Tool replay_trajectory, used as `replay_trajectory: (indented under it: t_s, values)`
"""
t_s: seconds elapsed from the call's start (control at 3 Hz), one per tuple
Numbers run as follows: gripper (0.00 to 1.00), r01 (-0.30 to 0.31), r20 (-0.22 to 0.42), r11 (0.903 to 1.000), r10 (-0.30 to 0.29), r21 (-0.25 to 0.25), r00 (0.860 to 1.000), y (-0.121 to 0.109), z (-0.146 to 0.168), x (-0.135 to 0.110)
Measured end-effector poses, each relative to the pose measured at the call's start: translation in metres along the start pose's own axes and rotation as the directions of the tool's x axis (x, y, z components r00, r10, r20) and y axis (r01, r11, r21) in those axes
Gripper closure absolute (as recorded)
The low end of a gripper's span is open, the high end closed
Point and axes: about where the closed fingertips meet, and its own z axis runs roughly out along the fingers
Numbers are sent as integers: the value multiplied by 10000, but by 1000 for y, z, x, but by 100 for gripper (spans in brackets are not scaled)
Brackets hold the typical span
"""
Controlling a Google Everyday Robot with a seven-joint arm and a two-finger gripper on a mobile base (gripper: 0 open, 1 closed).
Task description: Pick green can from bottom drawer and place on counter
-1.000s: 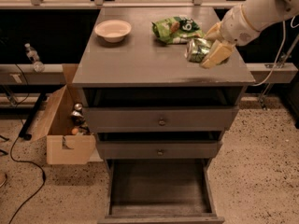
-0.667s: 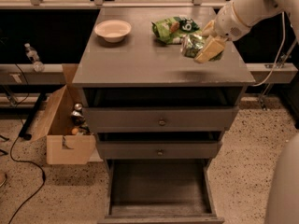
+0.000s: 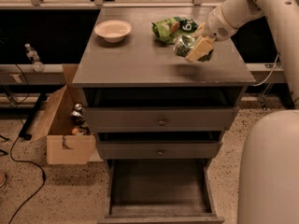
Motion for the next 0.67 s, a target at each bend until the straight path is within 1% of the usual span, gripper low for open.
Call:
replay_trajectory:
  t_s: [0.33, 0.67]
  values:
    - [24, -341, 217, 9993, 343, -120, 9992, -10, 18, 0]
    - [2, -480, 422, 9988, 485, -126, 9979, -16, 28, 1]
